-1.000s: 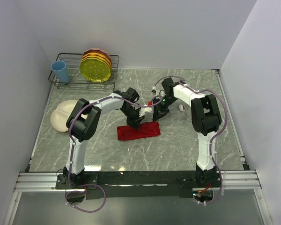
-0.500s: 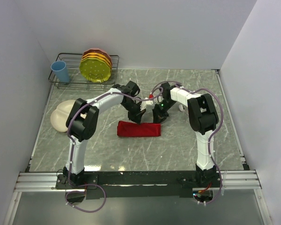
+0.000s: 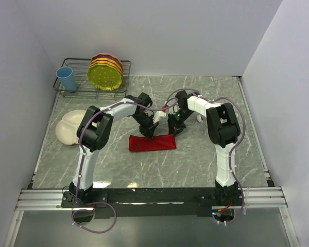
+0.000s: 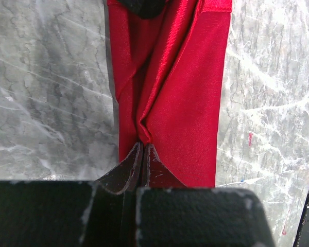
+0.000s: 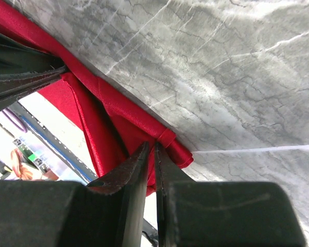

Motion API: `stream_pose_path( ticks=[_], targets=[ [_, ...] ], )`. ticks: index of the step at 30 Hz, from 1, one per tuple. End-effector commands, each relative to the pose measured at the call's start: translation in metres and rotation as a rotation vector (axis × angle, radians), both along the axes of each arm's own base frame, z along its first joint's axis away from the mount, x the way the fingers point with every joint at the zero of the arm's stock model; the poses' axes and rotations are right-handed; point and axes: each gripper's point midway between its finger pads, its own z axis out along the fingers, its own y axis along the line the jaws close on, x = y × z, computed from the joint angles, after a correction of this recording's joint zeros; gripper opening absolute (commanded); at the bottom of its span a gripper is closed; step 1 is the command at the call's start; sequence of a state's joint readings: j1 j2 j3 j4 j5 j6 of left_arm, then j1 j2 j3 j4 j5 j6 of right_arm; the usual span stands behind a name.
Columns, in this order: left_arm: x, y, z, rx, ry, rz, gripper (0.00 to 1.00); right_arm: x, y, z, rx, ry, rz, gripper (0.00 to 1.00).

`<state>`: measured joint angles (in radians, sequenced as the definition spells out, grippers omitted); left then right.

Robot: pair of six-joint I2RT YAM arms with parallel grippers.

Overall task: Fold the napkin into a case and place the utensils inside
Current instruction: Fold the 2/3-rectangle-folded napkin at the center of the board.

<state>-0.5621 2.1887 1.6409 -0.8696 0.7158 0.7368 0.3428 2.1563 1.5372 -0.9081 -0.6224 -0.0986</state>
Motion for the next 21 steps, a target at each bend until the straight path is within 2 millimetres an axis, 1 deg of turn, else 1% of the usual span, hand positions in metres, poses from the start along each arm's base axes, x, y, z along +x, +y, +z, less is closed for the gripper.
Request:
stream_pose_path(
  ticks=[1, 3, 4, 5, 6, 7, 8, 9, 11, 12, 14, 15, 17, 18, 20, 21],
  targets=[
    [0.001, 0.004, -0.003, -0.003, -0.012, 0.008, 0.01, 0.011, -0.018, -0.005, -0.081, -0.072, 0.022, 0.18],
    [-0.001, 0.004, -0.005, 0.0, 0.001, 0.009, 0.01, 0.014, -0.017, 0.006, -0.059, -0.086, 0.013, 0.2],
    [0.0, 0.004, -0.006, -0.002, 0.003, 0.011, 0.01, 0.022, -0.017, 0.022, -0.022, -0.103, -0.019, 0.21],
    [0.0, 0.004, -0.006, -0.003, 0.005, 0.012, 0.01, 0.025, -0.018, 0.031, 0.004, -0.102, -0.043, 0.22],
    [0.0, 0.003, -0.008, -0.003, 0.006, 0.01, 0.01, 0.03, -0.019, 0.046, 0.035, -0.12, -0.069, 0.23],
    [0.001, 0.003, -0.008, -0.001, 0.005, 0.01, 0.01, 0.035, -0.024, 0.055, 0.076, -0.111, -0.118, 0.24],
    [0.001, 0.003, -0.009, -0.001, 0.011, 0.01, 0.01, 0.035, -0.027, 0.062, 0.088, -0.113, -0.136, 0.25],
    [0.002, 0.003, -0.01, 0.0, 0.013, 0.012, 0.01, 0.033, -0.03, 0.069, 0.101, -0.123, -0.148, 0.26],
    [0.001, 0.003, -0.009, 0.001, 0.019, 0.008, 0.01, 0.031, -0.033, 0.078, 0.14, -0.127, -0.165, 0.28],
    [0.002, 0.003, -0.01, 0.001, 0.018, 0.007, 0.01, 0.024, -0.032, 0.082, 0.16, -0.121, -0.168, 0.29],
    [0.002, 0.002, -0.01, 0.003, 0.02, 0.007, 0.01, 0.02, -0.027, 0.087, 0.196, -0.118, -0.189, 0.29],
    [0.002, 0.002, -0.01, 0.004, 0.024, 0.007, 0.01, 0.012, -0.021, 0.092, 0.244, -0.091, -0.194, 0.3],
    [0.002, 0.002, -0.011, 0.005, 0.026, 0.007, 0.01, 0.01, -0.012, 0.097, 0.29, -0.06, -0.245, 0.29],
    [0.002, 0.003, -0.011, 0.008, 0.027, 0.008, 0.01, 0.002, -0.005, 0.1, 0.322, -0.035, -0.242, 0.3],
    [0.002, 0.003, -0.012, 0.011, 0.03, 0.007, 0.02, -0.001, 0.004, 0.103, 0.343, -0.025, -0.253, 0.29],
    [0.002, 0.003, -0.012, 0.011, 0.032, 0.006, 0.01, -0.011, 0.011, 0.104, 0.347, -0.001, -0.246, 0.29]
  ],
)
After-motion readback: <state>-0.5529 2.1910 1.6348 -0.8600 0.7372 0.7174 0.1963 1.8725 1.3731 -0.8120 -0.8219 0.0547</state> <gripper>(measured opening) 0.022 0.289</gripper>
